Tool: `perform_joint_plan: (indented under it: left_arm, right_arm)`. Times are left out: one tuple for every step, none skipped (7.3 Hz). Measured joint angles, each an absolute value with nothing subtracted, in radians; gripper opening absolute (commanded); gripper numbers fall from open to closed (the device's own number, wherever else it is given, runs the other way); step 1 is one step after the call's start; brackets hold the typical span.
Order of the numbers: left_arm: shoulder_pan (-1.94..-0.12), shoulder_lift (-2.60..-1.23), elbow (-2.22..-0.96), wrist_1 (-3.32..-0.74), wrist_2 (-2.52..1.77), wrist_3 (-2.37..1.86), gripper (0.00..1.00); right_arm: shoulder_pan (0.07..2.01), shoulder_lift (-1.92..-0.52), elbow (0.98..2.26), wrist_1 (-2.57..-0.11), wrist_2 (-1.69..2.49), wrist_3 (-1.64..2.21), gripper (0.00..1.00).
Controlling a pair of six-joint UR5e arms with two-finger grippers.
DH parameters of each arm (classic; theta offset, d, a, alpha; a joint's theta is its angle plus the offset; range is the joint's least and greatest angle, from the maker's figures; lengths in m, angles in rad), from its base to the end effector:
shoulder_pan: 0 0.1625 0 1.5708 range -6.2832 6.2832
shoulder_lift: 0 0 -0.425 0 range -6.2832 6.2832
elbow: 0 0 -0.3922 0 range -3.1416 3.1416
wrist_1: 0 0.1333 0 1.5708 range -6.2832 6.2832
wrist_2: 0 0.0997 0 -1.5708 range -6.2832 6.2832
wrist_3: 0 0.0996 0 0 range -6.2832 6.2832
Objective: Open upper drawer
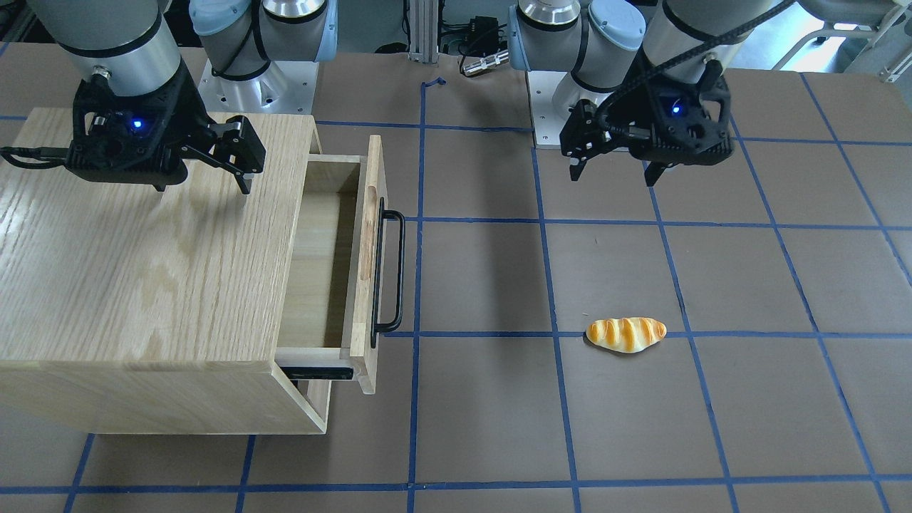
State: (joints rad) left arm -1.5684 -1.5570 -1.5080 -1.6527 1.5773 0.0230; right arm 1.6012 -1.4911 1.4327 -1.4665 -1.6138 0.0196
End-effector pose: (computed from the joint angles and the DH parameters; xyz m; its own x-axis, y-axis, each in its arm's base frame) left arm -0.1315 -0.4847 0.5173 -0.9998 0.0206 -0.0064 0.0206 0.9998 0.0055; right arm 0.1448 -0.5162 0.5051 -0.9990 -0.0128 0.0438 -0.0108 0.9989 0.0450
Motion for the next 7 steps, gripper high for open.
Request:
perform_joint_plan:
  left_arm:
    - [-1.568, -1.535, -1.503, -1.674, 1.615, 0.025, 1.00]
    - [-1.569, -1.523, -1.501, -1.682, 1.627, 0.026, 1.00]
    - [-1.570, -1.519, -1.500, -1.680, 1.629, 0.026, 1.00]
    - [-1.570, -1.517, -1.499, -1.670, 1.628, 0.026, 1.00]
    - [-1.570, -1.518, -1.499, -1.656, 1.625, 0.026, 1.00]
    - [-1.570, -1.522, -1.499, -1.644, 1.620, 0.026, 1.00]
    - [-1.569, -1.525, -1.499, -1.637, 1.615, 0.026, 1.00]
  right_arm:
    - [1.601, -1.491, 1.433, -1.466, -1.614, 0.020, 1.00]
    - [1.601, -1.491, 1.433, -1.467, -1.614, 0.020, 1.00]
    - [1.601, -1.491, 1.433, -1.466, -1.614, 0.020, 1.00]
    - [1.601, -1.491, 1.433, -1.466, -1.614, 0.020, 1.00]
    - [1.601, -1.491, 1.433, -1.466, -1.614, 0.019, 1.00]
    - [1.601, -1.491, 1.433, -1.466, -1.614, 0.020, 1.00]
    - [1.601, -1.491, 1.433, -1.466, -1.614, 0.019, 1.00]
